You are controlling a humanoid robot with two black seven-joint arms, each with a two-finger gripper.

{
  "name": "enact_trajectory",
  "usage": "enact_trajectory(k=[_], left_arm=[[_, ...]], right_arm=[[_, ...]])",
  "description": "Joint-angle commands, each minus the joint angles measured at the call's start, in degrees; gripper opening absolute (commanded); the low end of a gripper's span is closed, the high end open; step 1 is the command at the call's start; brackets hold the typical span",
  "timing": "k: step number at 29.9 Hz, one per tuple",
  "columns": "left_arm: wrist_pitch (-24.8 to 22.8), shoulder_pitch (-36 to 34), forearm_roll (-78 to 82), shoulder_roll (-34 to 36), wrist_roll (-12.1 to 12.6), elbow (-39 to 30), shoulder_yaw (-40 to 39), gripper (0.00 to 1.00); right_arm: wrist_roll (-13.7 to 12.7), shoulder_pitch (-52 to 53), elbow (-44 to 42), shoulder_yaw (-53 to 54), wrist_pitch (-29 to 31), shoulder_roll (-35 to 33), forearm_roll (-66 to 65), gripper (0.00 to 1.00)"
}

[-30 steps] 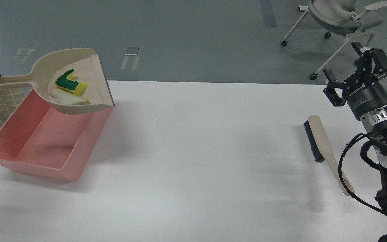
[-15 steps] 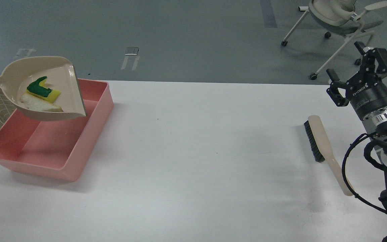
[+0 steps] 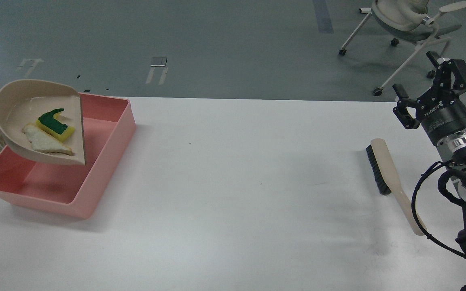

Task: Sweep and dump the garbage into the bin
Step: 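Lift the dustpan with the left gripper and tip it over the pink bin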

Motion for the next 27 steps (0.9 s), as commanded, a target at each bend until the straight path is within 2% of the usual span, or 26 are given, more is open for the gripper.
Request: enact_trajectory(k=[1,12,27], left_arm=[[-0.27,-2.45,0.37,3.25,0.02,-0.73,0.19,0.16],[-0.36,-3.60,3.34,10.12,0.02,-8.38,0.28,0.16],[1.66,-9.84,16.36,9.95,0.11,-10.40,0.19,0.16]], right_arm=[[0.00,-0.29,-0.16,-0.05,0.00,0.00,0.00,1.00],[0.35,-1.08,-0.07,0.13,0.00,0.00,0.00,1.00],[0.61,-3.54,2.04,0.92,0.00,-1.05,0.09,1.00]])
